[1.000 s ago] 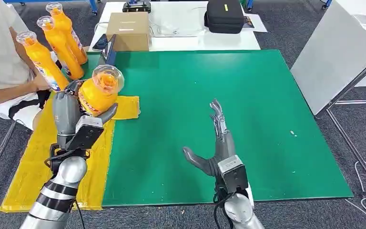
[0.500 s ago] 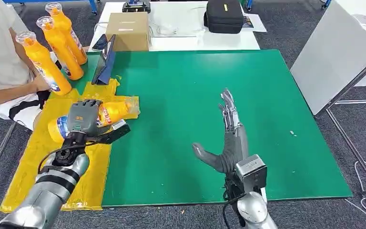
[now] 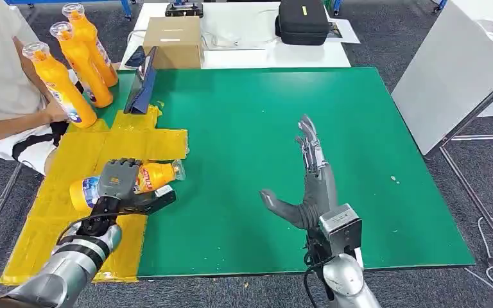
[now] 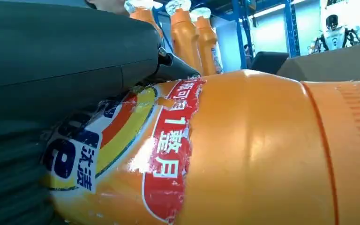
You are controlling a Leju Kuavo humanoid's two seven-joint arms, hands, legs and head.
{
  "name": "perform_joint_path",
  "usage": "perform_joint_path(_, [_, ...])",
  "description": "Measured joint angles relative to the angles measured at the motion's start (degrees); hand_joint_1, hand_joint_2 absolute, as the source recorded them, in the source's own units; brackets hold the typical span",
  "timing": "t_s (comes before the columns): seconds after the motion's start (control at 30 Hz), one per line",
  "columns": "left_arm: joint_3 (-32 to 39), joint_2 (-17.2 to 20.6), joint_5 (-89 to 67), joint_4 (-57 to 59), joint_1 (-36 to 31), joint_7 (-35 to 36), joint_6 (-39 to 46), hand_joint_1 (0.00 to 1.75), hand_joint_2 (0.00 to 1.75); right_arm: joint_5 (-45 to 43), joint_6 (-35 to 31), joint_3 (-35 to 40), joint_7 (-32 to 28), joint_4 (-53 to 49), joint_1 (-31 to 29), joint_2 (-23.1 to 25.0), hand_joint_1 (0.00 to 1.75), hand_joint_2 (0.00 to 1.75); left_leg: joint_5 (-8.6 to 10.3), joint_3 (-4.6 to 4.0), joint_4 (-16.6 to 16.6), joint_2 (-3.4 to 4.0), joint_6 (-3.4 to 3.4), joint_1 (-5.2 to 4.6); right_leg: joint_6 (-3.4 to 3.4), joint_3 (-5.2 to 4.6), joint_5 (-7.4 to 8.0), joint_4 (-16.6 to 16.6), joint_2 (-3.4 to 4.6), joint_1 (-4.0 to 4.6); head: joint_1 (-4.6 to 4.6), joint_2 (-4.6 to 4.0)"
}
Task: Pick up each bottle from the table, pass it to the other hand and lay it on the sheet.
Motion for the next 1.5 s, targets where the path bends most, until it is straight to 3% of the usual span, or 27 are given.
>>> perform_joint_path(0.07, [0.0, -0.1, 2.3, 0.7, -0.6, -0.7, -2.2, 1.75, 1.75, 0.3, 0.0, 0.0, 0.3, 0.1, 0.0, 0.0, 0.0, 1.75, 0.0, 0.02, 0.0, -0.01, 0.0, 0.0, 0.0, 0.04, 0.0, 0.0, -0.01, 0.0, 0.0, 0.0])
perform_joint_path(0.1, [0.1, -0.2, 3.7, 1.3, -1.1, -0.8, -3.8, 1.47, 1.75, 0.8, 0.1, 0.1, 0.7, 0.3, -0.1, -0.1, 0.0, 1.75, 0.0, 0.03, 0.0, -0.05, 0.0, 0.0, 0.0, 0.07, 0.0, 0.0, -0.02, 0.0, 0.0, 0.0])
perform_joint_path(0.13, [0.4, -0.3, 5.0, 1.9, -1.5, -1.1, -5.1, 0.1, 1.75, 1.2, 0.2, 0.2, 1.1, 0.5, -0.3, -0.1, 0.0, 1.75, 0.0, 0.05, 0.0, -0.06, 0.0, 0.0, 0.0, 0.1, 0.0, 0.0, -0.02, -0.01, 0.0, 0.0])
perform_joint_path(0.17, [0.8, -0.4, 6.2, 2.3, -1.9, -1.2, -5.9, 0.0, 1.75, 1.5, 0.4, 0.4, 1.4, 0.7, -0.5, -0.2, 0.0, 1.75, 0.0, 0.08, 0.0, -0.06, 0.0, 0.0, 0.0, 0.13, 0.0, 0.0, -0.02, -0.01, 0.0, 0.0])
perform_joint_path(0.6, [5.5, -2.2, 14.1, 4.6, -2.2, -7.7, -4.1, 0.0, 1.75, 2.1, 0.6, 1.2, 2.8, 3.9, -1.5, -0.2, 0.0, 1.75, 0.01, 0.18, 0.0, -0.06, 0.0, 0.0, 0.0, 0.21, 0.0, 0.0, -0.02, -0.02, 0.0, 0.0])
perform_joint_path(0.8, [7.3, -3.2, 22.5, -0.2, 0.0, -11.5, -6.6, 0.0, 1.75, 3.0, 0.6, 0.9, 3.1, 4.1, -0.1, -0.5, 0.0, 1.75, 0.0, 0.17, 0.0, -0.1, 0.01, -0.02, 0.01, 0.21, -0.01, 0.0, -0.04, -0.05, 0.0, 0.0])
perform_joint_path(0.93, [7.0, -3.1, 14.3, -5.8, 3.8, -8.8, -0.3, 0.0, 1.75, 3.8, 0.6, 0.2, 3.2, 4.2, 1.0, -0.7, 0.0, 1.75, 0.0, 0.14, 0.0, -0.04, 0.01, -0.02, 0.01, 0.15, -0.01, 0.0, -0.02, -0.05, 0.02, 0.0])
perform_joint_path(1.13, [6.9, -3.1, 9.4, -12.3, 7.0, -7.8, 0.6, 0.0, 1.75, 3.9, 0.4, -0.5, 3.2, 4.4, 1.7, -0.8, 0.0, 1.75, 0.0, 0.12, 0.0, -0.02, 0.01, -0.02, 0.0, 0.13, -0.01, 0.0, -0.01, -0.02, 0.02, 0.0])
perform_joint_path(1.23, [5.7, -1.2, -6.7, -22.3, 11.1, 0.7, 0.7, 0.0, 1.75, 4.7, -0.1, -0.8, 3.0, 4.3, 2.3, -1.0, 0.0, 1.75, 0.0, 0.09, 0.0, 0.01, 0.0, 0.01, 0.0, 0.04, -0.01, 0.0, 0.01, 0.01, 0.04, 0.0])
perform_joint_path(1.3, [2.1, 1.2, -9.6, -30.4, 13.5, 4.7, 0.7, 0.0, 1.75, 7.3, -2.0, -1.4, 2.0, 4.2, 3.4, -1.3, 0.0, 1.75, -0.01, 0.04, 0.0, -0.01, 0.0, 0.01, 0.0, 0.01, -0.01, 0.0, 0.0, 0.0, -0.02, 0.0])
perform_joint_path(1.4, [-0.5, 2.8, -8.3, -41.8, 17.4, 3.3, 0.7, 0.0, 1.75, 10.0, -2.9, -2.9, 0.9, 2.8, 6.7, -2.1, 0.0, 1.75, -0.04, -0.02, 0.0, -0.14, -0.01, 0.0, 0.0, 0.01, -0.05, 0.0, -0.05, -0.03, -0.02, 0.0])
perform_joint_path(1.5, [-1.7, 1.9, 2.8, -52.5, 23.5, -6.5, 0.7, 0.0, 1.75, 11.7, -2.6, -5.1, -1.0, -0.1, 11.5, -2.4, 0.0, 1.75, -0.26, -0.02, 0.0, -0.1, -0.01, -0.07, -0.08, 0.0, -0.15, 0.0, -0.02, -0.09, 0.02, 0.0])
